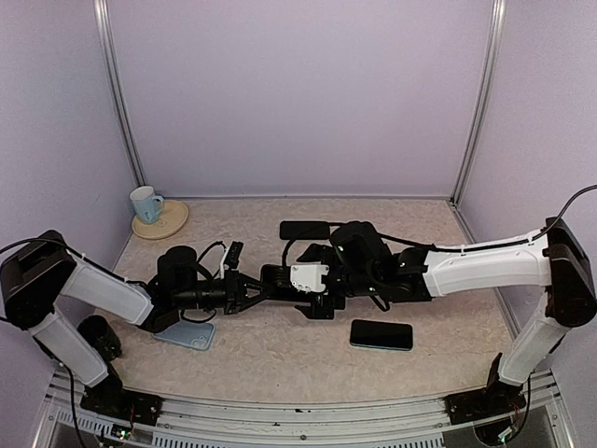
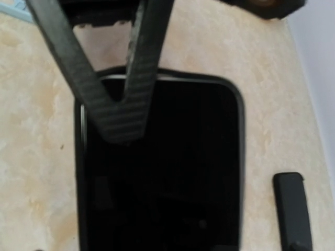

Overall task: Put the phone into the phone case
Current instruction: Pass from the left arm to the right

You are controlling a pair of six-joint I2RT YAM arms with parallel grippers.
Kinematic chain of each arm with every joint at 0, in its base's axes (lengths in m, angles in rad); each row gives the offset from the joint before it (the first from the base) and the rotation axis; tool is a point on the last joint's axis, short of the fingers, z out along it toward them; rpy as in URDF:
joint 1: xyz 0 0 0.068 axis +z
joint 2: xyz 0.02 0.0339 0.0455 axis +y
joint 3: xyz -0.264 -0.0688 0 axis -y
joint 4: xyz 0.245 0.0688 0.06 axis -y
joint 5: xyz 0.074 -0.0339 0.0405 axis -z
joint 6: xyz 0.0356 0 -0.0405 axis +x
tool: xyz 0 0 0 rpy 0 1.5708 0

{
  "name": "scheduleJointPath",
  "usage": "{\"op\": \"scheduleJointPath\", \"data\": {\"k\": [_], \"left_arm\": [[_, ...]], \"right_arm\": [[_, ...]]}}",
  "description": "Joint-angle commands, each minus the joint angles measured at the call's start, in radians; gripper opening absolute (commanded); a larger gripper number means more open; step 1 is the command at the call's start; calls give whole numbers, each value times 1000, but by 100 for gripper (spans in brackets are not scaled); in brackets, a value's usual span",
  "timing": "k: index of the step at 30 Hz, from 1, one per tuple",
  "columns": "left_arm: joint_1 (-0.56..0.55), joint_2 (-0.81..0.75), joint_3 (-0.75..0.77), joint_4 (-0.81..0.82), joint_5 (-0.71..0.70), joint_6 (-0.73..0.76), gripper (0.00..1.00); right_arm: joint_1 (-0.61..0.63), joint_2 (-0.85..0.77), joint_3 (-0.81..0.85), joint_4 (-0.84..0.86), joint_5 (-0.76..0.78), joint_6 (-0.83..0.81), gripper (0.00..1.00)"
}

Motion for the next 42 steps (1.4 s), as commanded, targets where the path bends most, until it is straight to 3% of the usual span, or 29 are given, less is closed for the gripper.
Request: {"op": "scheduleJointPath", "data": {"k": [1,12,25,37,42], "left_arm": [[-8,-48,31,71,29,35,0],[-17,-61,27,90,43,47,0],[-18,-43,19,90,26,42,0],[42,-97,-54,92,-19,16,47],[79,-168,-106,42,-69,23,54]], "right_arm": [[-20,50,56,-71,-59,13,100],[-36,121,109,-90,-48,18,97],[-40,125,126,-101,-65,24,59],[-80,161,161,-122,-57,-1,54],[-128,221,212,-142,-53,-20,54]]}}
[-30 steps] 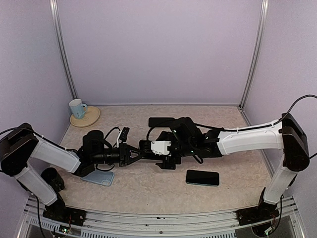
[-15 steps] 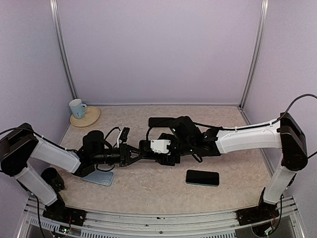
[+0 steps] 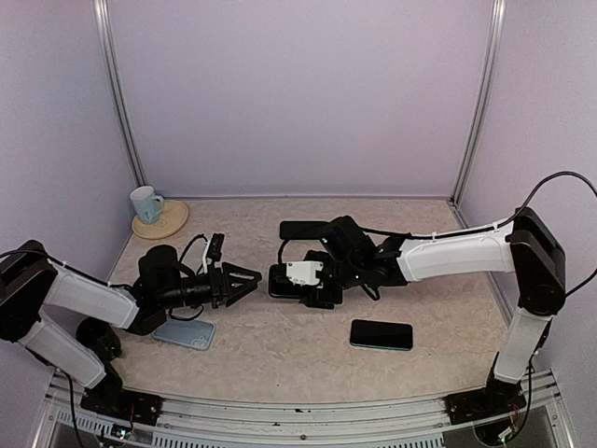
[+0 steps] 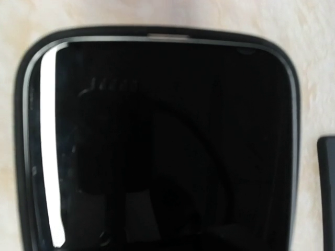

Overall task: Put the phone into the phone case
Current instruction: Pass from the left arm to the right

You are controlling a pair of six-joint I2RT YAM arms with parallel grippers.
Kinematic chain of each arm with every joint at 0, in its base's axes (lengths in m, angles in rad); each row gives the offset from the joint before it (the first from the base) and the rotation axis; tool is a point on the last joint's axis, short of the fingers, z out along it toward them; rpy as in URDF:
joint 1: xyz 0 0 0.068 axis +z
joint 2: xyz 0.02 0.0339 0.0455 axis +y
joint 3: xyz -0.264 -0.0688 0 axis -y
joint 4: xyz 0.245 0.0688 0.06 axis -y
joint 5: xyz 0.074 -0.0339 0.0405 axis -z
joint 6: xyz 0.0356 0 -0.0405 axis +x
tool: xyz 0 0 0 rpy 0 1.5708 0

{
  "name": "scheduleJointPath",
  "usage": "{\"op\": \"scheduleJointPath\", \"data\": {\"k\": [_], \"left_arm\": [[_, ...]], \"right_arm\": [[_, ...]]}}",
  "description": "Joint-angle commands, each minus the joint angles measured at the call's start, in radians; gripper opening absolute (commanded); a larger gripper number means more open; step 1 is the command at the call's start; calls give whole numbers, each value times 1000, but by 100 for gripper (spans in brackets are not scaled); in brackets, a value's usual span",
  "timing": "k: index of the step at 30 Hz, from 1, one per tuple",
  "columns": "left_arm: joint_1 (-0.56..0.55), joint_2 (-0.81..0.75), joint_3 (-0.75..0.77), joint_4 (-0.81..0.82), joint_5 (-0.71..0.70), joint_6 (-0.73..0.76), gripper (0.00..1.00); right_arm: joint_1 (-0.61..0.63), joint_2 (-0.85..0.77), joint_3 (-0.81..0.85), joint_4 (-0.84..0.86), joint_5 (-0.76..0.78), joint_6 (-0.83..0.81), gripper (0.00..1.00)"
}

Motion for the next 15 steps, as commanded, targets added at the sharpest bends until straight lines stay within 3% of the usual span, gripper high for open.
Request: {"op": "scheduleJointPath", "data": {"k": [1,11,15], "left_arm": [[33,-79,-52,-15,-68,14,55],[64,-244,-124,-133,-146,54,56],[64,-294,-121,-173,-156,80,61]], "right_arm": [[-53,62,81,-1,0,-20,54],[-145,252,243,-1,16,-50,55],[-174,304,303,1,9,-59,57]]}}
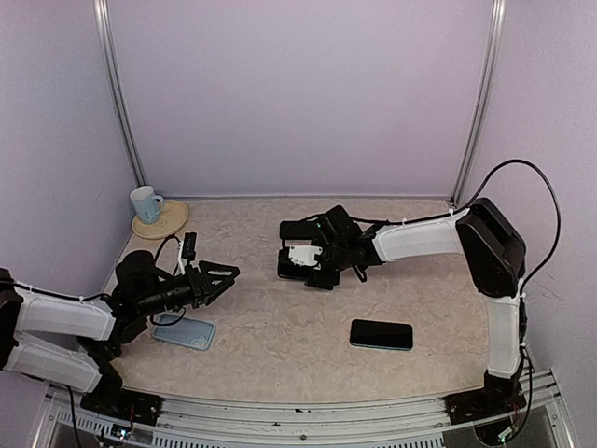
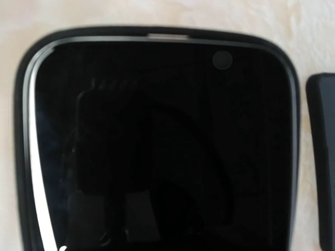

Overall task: Put the phone into the phone case
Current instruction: Place the phone with the phone case at the center of the board.

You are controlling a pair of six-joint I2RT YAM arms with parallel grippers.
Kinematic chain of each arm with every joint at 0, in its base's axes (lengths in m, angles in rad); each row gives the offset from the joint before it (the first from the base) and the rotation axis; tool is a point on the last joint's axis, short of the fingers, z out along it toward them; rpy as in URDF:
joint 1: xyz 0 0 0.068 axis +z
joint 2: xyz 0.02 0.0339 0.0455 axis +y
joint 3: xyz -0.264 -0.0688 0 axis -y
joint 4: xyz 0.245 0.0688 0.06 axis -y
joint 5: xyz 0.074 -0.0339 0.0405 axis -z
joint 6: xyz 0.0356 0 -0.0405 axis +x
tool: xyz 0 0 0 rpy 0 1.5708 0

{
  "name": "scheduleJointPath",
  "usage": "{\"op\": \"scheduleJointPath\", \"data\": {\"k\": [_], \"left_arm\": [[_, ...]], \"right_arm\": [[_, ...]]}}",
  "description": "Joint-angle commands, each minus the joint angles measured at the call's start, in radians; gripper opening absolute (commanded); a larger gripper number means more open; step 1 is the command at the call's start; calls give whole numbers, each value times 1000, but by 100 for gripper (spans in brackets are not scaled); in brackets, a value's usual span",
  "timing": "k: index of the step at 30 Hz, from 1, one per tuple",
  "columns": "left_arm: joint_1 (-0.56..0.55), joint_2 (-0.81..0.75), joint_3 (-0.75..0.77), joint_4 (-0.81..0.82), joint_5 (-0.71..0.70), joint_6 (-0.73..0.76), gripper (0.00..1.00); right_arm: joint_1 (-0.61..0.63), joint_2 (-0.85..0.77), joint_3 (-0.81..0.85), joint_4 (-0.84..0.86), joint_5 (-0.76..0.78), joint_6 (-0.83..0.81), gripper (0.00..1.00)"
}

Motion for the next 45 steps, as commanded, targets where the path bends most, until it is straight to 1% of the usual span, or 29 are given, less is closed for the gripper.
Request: {"op": "scheduleJointPath", "data": {"k": [1,8,11,14,17,19,27,32,37,45], "left_arm": [[6,-50,-1,-62,-29,53,63],[6,-82,8,-108,-50,74,77],[6,-86,12,-115,-48,76,79],[5,-89,14,-118,-47,76,80],[5,-97,15,-128,-50,79,80],[4,-105,15,-137,-53,83,80],[4,-102,9,-128,-55,81,81],[0,-88,6,-111,-54,76,81],[-2,-90,-1,-109,-60,77,81],[-3,-89,-8,-103,-61,80,81]], "right_arm": [[-31,40,88,30,-10,-16,57],[-63,124,197,-10,-21,-61,61],[-73,156,237,-29,-36,-73,63],[-84,188,278,-50,-47,-82,64],[-86,211,315,-108,-70,-90,66],[-86,214,328,-141,-86,-94,66],[-86,226,354,-272,-134,-99,73],[-86,253,381,-325,-147,-87,78],[-86,288,415,-365,-140,-72,79],[-88,301,420,-401,-158,-66,87]]}}
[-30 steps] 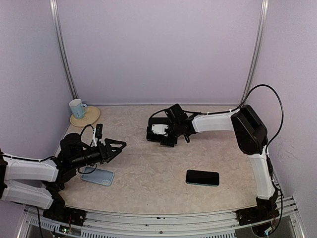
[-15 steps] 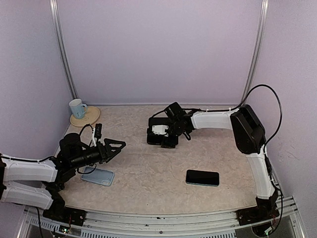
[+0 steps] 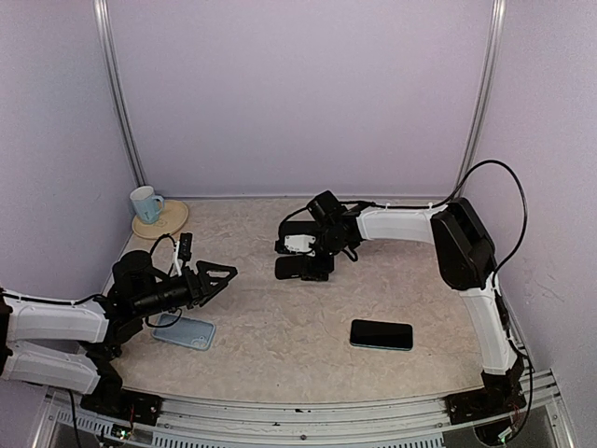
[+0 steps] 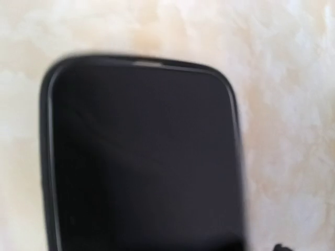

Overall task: Put the phone into the phone case
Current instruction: Place the phone with the phone case at the center of the board.

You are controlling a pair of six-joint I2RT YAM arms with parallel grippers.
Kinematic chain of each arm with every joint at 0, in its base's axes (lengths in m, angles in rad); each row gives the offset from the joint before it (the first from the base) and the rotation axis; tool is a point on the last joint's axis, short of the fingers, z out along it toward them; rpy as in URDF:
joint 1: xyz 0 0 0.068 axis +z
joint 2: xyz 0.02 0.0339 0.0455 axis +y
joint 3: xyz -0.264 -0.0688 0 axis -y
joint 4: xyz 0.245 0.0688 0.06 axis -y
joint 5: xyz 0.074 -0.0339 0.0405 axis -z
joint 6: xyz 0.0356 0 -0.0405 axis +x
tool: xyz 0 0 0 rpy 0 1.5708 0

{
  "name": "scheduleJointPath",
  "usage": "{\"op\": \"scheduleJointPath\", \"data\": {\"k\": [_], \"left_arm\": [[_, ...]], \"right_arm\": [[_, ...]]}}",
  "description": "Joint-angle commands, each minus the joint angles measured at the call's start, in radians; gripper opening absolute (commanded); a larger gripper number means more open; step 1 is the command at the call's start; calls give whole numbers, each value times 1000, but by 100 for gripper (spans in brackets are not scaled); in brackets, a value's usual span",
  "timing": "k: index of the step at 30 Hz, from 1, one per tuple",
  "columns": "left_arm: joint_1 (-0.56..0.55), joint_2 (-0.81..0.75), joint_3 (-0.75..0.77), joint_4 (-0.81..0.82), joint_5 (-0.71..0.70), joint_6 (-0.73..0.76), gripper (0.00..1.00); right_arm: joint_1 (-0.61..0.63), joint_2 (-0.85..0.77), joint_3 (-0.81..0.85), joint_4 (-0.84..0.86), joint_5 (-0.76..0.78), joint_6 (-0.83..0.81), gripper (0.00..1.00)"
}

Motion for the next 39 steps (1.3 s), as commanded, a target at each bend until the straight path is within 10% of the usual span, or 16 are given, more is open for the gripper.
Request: {"op": "scheduleJointPath", "data": {"k": [1,39], "left_arm": [[-3,1,-8,31,-8,13,81],[-12,13,-17,49,-23,-4,81]], "right_arm": [[-8,52,9,-85,-22,4,88],[37,20,-78,229,76,173,100]]}}
